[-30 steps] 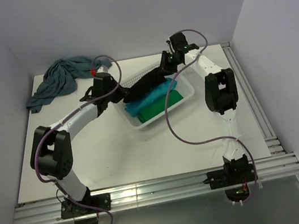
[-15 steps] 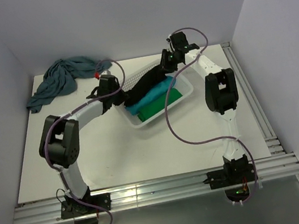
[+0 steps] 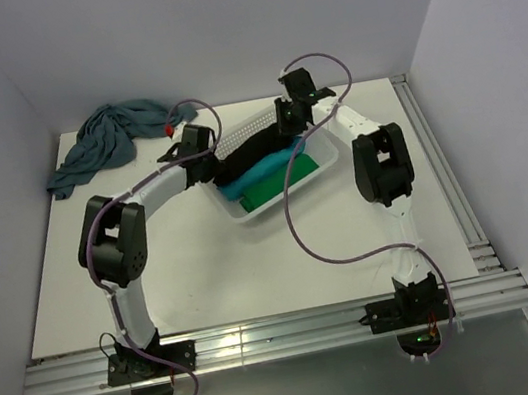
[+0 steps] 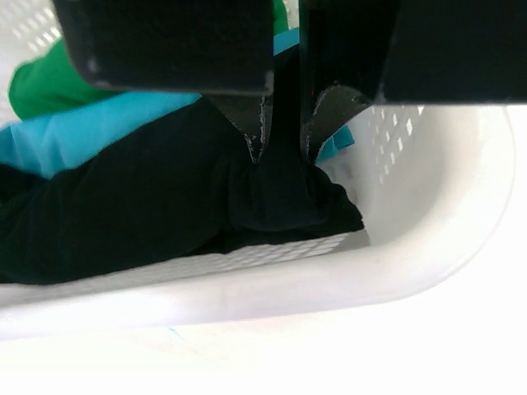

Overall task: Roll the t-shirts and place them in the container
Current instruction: Place the rolled tshirt into the container

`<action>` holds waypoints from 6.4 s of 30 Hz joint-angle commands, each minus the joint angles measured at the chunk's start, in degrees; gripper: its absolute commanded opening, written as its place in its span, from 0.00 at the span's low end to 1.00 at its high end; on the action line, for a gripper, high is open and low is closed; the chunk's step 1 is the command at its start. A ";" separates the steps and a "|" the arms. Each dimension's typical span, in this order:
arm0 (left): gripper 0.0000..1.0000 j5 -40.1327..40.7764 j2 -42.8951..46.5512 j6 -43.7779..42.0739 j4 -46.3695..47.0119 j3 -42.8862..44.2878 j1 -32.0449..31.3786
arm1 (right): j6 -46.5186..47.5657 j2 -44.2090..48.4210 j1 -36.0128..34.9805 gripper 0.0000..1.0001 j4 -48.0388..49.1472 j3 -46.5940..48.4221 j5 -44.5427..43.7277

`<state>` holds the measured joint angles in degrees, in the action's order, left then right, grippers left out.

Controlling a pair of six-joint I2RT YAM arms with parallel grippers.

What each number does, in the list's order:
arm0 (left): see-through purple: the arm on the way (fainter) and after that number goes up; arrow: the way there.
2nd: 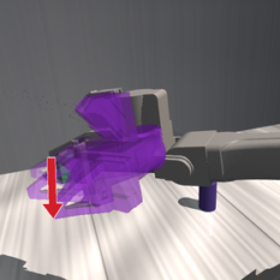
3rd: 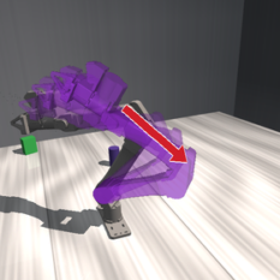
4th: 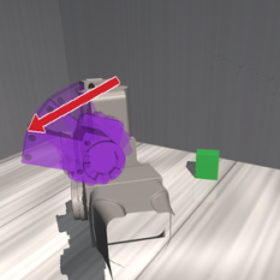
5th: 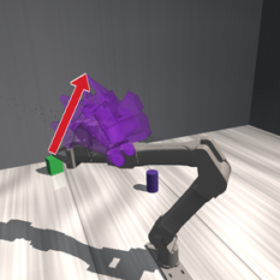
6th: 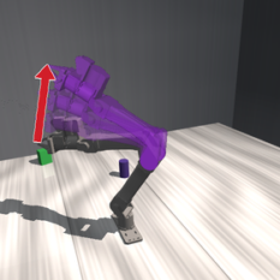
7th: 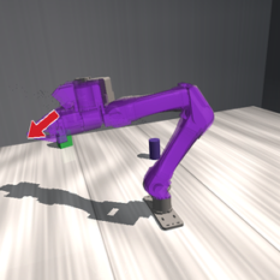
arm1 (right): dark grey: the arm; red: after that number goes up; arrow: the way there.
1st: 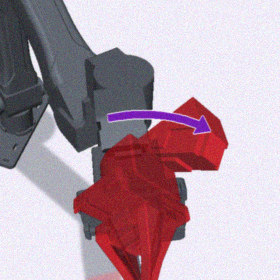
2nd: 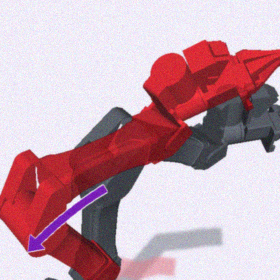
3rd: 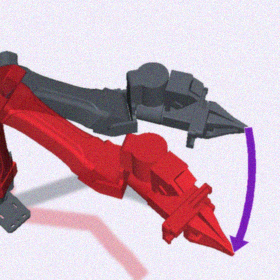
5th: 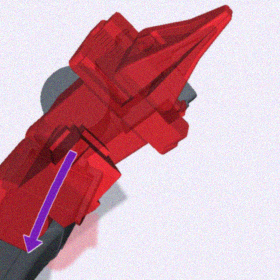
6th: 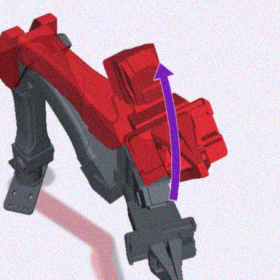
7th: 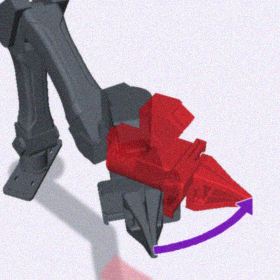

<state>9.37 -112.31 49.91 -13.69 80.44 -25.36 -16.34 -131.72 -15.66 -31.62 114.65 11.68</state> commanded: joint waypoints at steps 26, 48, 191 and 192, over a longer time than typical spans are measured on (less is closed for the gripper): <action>0.00 10.41 -5.37 2.74 -10.92 8.85 -2.58 | 5.09 5.15 -2.97 0.41 2.35 -2.24 -14.06; 0.00 9.88 -7.13 1.16 -12.06 11.40 -2.59 | 4.03 10.61 1.25 0.17 1.91 -3.38 -9.67; 1.00 -20.77 2.09 -4.72 1.66 18.06 4.45 | -65.31 29.07 8.18 0.00 -8.99 -38.02 -6.58; 1.00 -21.92 3.05 -5.17 1.13 18.60 4.71 | -64.53 28.72 10.89 0.00 -8.99 -36.88 -6.76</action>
<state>-6.31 -114.69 47.40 -16.25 94.02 -20.82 -79.61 -102.96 -10.46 -39.53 76.47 9.19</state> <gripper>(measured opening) 0.994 0.218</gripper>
